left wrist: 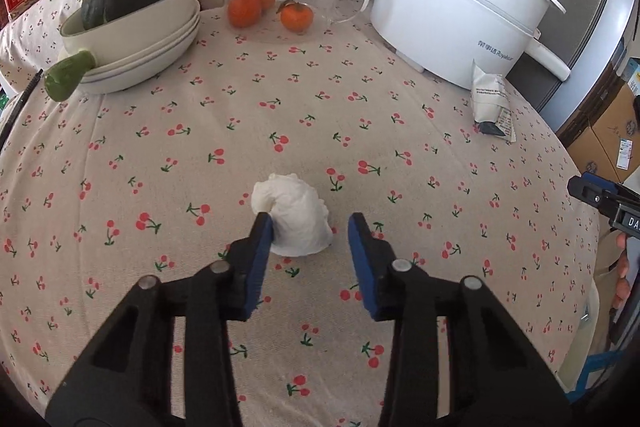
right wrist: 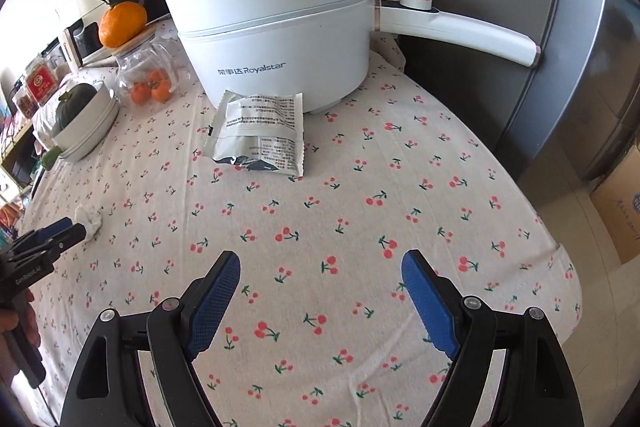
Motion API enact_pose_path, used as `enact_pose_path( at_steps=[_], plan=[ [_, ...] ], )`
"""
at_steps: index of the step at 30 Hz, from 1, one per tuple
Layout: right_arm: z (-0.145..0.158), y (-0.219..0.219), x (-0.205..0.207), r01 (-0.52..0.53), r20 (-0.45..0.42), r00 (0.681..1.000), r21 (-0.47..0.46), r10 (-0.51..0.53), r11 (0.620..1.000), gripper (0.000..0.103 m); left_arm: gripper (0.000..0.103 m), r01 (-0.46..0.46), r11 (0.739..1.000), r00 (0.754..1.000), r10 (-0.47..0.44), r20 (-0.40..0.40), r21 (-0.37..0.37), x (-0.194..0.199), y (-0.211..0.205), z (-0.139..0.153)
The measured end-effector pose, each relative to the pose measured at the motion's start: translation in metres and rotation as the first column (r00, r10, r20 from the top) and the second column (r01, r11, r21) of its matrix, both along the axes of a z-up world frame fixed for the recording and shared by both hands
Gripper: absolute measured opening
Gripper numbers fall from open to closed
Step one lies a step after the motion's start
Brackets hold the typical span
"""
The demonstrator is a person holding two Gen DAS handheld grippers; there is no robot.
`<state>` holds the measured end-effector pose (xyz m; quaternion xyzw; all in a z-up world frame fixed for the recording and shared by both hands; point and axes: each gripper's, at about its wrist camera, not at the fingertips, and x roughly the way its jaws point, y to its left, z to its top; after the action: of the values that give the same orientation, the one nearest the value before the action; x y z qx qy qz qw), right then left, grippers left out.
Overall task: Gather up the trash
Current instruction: 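Grasp the white tissue ball with the left gripper while the right grasps the white sachet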
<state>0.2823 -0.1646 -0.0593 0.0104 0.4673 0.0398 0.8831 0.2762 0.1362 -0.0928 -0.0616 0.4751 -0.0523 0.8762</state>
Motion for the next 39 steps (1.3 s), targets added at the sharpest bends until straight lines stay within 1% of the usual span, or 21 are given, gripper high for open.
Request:
enact_pose_path(
  at_steps=[3, 4, 8, 9, 13, 15, 18, 20, 22, 24, 25, 28, 29, 30, 31, 32, 35, 39],
  plan=[
    [-0.004, 0.007, 0.012, -0.004, 0.010, 1.000, 0.007, 0.004, 1.000, 0.085, 0.028, -0.017, 1.000, 1.000, 0.017, 0.004, -0.005, -0.002, 0.003, 0.003],
    [-0.006, 0.010, 0.017, -0.004, 0.014, 1.000, 0.011, 0.004, 1.000, 0.085, 0.027, -0.024, 1.000, 1.000, 0.024, 0.000, 0.002, -0.003, 0.003, 0.005],
    [-0.012, 0.022, 0.035, -0.007, 0.036, 0.999, 0.024, 0.006, 1.000, 0.085, 0.027, -0.032, 0.999, 0.999, 0.031, -0.010, -0.018, -0.012, 0.006, 0.012],
    [-0.013, 0.026, 0.040, -0.008, 0.044, 0.999, 0.031, 0.007, 0.999, 0.085, 0.027, -0.029, 0.999, 1.000, 0.029, -0.008, -0.020, -0.014, 0.006, 0.014],
    [-0.018, 0.043, 0.062, -0.023, 0.074, 0.997, 0.034, 0.021, 0.999, 0.085, 0.027, 0.003, 1.000, 1.000, -0.003, 0.006, 0.015, -0.023, 0.000, 0.022],
    [-0.020, 0.051, 0.074, -0.023, 0.088, 0.996, 0.027, 0.020, 0.999, 0.085, 0.027, 0.016, 1.000, 1.000, -0.016, 0.005, 0.008, -0.026, -0.003, 0.025],
    [-0.026, 0.057, 0.092, -0.006, 0.080, 0.997, 0.013, 0.005, 1.000, 0.084, 0.027, 0.037, 0.999, 0.999, -0.037, -0.006, 0.000, -0.028, -0.009, 0.025],
    [-0.031, 0.059, 0.101, 0.004, 0.068, 0.998, 0.010, -0.005, 1.000, 0.075, 0.027, 0.054, 0.999, 0.998, -0.054, -0.016, 0.008, -0.028, -0.015, 0.023],
    [-0.032, 0.060, 0.105, 0.006, 0.078, 0.997, 0.008, -0.006, 1.000, 0.073, 0.027, 0.067, 0.998, 0.997, -0.067, -0.024, 0.011, -0.028, -0.019, 0.021],
    [-0.032, 0.061, 0.106, 0.005, 0.091, 0.996, -0.010, -0.004, 1.000, 0.067, 0.027, 0.074, 0.997, 0.997, -0.073, -0.023, 0.014, -0.027, -0.022, 0.021],
    [-0.032, 0.061, 0.107, -0.007, 0.090, 0.996, -0.003, 0.008, 1.000, 0.057, 0.027, 0.075, 0.997, 0.997, -0.075, -0.024, 0.012, -0.027, -0.022, 0.021],
    [-0.036, 0.061, 0.106, -0.046, 0.062, 0.997, 0.009, 0.045, 0.999, 0.049, 0.027, 0.074, 0.997, 0.997, -0.074, -0.027, 0.007, -0.027, -0.023, 0.022],
    [-0.039, 0.060, 0.105, -0.057, 0.052, 0.997, 0.007, 0.057, 0.998, 0.034, 0.027, 0.073, 0.997, 0.997, -0.073, -0.027, 0.006, -0.028, -0.023, 0.022],
    [-0.039, 0.059, 0.104, -0.070, 0.048, 0.996, 0.025, 0.069, 0.997, 0.030, 0.027, 0.072, 0.997, 0.997, -0.072, -0.028, 0.004, -0.028, -0.023, 0.022],
    [-0.039, 0.057, 0.102, -0.081, 0.041, 0.996, 0.050, 0.079, 0.995, 0.022, 0.027, 0.071, 0.997, 0.997, -0.071, -0.030, 0.002, -0.028, -0.023, 0.022],
    [-0.039, 0.056, 0.100, -0.086, 0.037, 0.996, 0.062, 0.084, 0.994, 0.019, 0.027, 0.071, 0.997, 0.997, -0.071, -0.032, 0.000, -0.028, -0.023, 0.022],
    [-0.036, 0.054, 0.090, -0.108, 0.023, 0.994, 0.078, 0.107, 0.991, 0.015, 0.027, 0.076, 0.997, 0.997, -0.076, -0.032, 0.003, -0.032, -0.024, 0.023],
    [-0.022, 0.046, 0.066, -0.120, 0.038, 0.992, 0.090, 0.117, 0.989, 0.014, 0.027, 0.081, 0.997, 0.997, -0.080, -0.018, 0.007, -0.038, -0.027, 0.030]
  ],
)
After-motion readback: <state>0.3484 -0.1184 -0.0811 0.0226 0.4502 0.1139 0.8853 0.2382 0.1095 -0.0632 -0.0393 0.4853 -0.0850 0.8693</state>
